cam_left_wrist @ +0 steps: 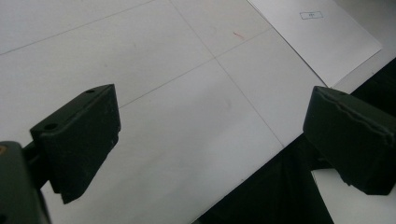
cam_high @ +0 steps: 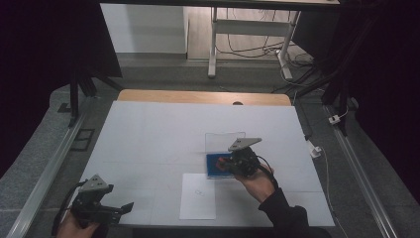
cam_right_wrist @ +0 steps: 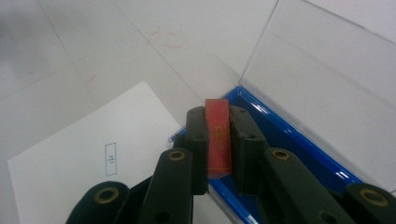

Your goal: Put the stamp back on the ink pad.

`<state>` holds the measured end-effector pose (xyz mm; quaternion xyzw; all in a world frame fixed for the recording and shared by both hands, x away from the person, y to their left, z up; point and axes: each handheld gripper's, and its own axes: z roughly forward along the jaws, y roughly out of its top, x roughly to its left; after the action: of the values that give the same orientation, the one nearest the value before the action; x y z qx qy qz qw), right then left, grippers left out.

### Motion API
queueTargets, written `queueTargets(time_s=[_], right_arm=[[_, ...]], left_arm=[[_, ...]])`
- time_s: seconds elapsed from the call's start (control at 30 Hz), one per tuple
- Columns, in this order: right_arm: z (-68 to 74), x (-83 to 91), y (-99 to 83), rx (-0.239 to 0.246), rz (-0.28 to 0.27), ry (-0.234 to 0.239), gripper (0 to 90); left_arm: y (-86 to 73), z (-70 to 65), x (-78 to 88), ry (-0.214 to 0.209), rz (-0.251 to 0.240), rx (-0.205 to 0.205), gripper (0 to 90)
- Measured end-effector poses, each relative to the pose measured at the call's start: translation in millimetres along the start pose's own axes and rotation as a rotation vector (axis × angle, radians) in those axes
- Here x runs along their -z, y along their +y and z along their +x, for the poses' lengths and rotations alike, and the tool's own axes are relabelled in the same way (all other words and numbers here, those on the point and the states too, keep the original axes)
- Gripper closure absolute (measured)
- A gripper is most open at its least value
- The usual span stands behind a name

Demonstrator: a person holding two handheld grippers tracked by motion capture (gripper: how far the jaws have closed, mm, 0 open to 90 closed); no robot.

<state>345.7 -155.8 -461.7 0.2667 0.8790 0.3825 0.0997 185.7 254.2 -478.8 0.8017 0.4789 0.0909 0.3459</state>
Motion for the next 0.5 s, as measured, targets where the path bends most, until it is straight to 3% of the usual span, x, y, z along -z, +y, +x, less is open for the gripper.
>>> queueTargets(time_s=[0.5], right_arm=[[-19.3,-3.0,0.5,-0.011,0.008,-0.054,78.9]], left_arm=[[0.1,-0.2,-0.3,0.001,0.004,-0.003,4.7]])
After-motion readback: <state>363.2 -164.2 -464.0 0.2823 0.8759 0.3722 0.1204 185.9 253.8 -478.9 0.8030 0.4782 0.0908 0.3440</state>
